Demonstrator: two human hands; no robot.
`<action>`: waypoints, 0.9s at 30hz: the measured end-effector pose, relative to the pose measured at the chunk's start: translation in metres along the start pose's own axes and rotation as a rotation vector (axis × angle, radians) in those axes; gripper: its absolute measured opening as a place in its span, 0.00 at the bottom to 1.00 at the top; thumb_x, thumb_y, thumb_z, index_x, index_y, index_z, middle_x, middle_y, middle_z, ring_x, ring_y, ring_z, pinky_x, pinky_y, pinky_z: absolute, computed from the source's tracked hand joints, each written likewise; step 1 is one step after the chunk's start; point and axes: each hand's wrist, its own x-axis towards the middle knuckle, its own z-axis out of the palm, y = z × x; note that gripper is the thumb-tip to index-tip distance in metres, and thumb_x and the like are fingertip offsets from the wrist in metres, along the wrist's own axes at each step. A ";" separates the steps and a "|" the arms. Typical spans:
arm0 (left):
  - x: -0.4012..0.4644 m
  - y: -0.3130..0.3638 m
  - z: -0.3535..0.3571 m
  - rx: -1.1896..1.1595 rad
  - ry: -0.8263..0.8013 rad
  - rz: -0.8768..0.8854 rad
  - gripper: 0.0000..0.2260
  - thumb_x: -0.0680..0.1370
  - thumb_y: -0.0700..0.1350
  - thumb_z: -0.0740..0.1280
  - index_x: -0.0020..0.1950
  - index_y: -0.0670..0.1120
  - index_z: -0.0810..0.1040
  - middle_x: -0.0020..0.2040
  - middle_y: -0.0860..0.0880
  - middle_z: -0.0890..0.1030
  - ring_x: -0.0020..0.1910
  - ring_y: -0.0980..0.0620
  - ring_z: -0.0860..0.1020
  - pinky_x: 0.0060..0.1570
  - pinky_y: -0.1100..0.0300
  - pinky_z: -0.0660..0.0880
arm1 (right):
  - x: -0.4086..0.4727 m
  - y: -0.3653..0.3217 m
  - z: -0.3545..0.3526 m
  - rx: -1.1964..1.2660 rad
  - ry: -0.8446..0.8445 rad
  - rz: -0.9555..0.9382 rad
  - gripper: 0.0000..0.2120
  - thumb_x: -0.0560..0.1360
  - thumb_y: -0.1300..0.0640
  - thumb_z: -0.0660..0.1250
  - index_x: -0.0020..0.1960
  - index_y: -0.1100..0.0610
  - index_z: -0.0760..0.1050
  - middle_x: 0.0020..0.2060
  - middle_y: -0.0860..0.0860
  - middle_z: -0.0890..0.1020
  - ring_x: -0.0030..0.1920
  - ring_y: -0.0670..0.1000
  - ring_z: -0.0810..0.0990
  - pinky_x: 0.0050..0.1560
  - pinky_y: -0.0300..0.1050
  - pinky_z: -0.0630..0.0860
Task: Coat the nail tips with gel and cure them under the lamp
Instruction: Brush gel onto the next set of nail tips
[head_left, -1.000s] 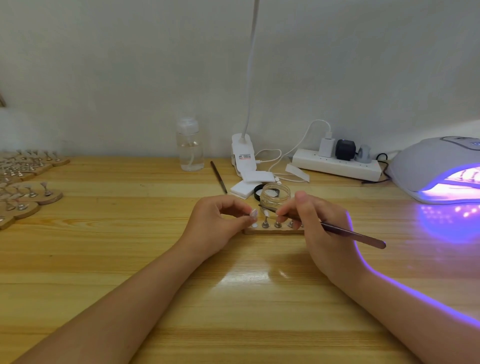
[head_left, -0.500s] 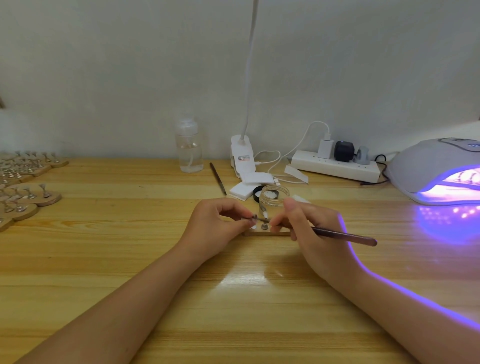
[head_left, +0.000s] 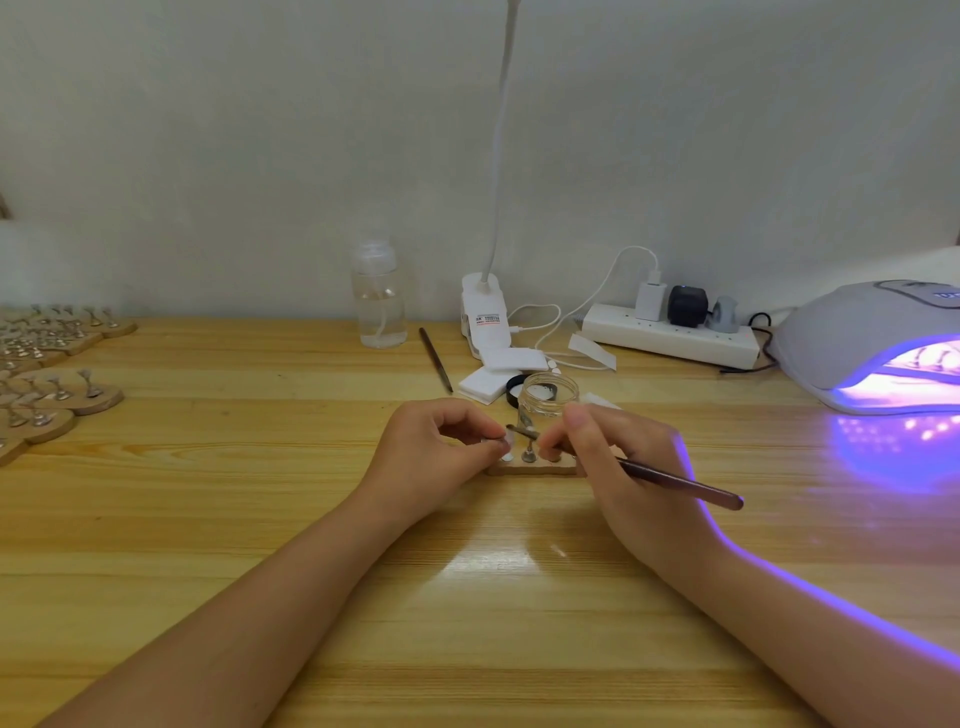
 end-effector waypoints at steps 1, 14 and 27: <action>0.000 0.000 0.000 0.005 0.001 -0.004 0.07 0.67 0.37 0.74 0.33 0.48 0.81 0.32 0.53 0.80 0.34 0.62 0.76 0.36 0.75 0.70 | 0.000 0.001 0.000 0.024 -0.003 0.019 0.20 0.74 0.43 0.54 0.34 0.50 0.79 0.30 0.41 0.80 0.33 0.38 0.77 0.36 0.28 0.69; 0.000 0.001 0.001 0.011 0.010 -0.022 0.06 0.68 0.37 0.74 0.34 0.47 0.81 0.32 0.53 0.81 0.32 0.63 0.76 0.34 0.75 0.71 | -0.001 0.001 -0.001 0.015 0.054 0.008 0.21 0.74 0.44 0.54 0.33 0.52 0.79 0.33 0.44 0.81 0.37 0.44 0.79 0.40 0.37 0.74; 0.001 -0.002 0.000 0.042 -0.022 0.046 0.09 0.68 0.37 0.74 0.33 0.49 0.79 0.29 0.56 0.79 0.32 0.65 0.75 0.35 0.75 0.69 | -0.001 0.002 0.001 0.143 0.022 0.110 0.20 0.77 0.47 0.58 0.31 0.53 0.79 0.29 0.49 0.82 0.32 0.43 0.80 0.38 0.33 0.74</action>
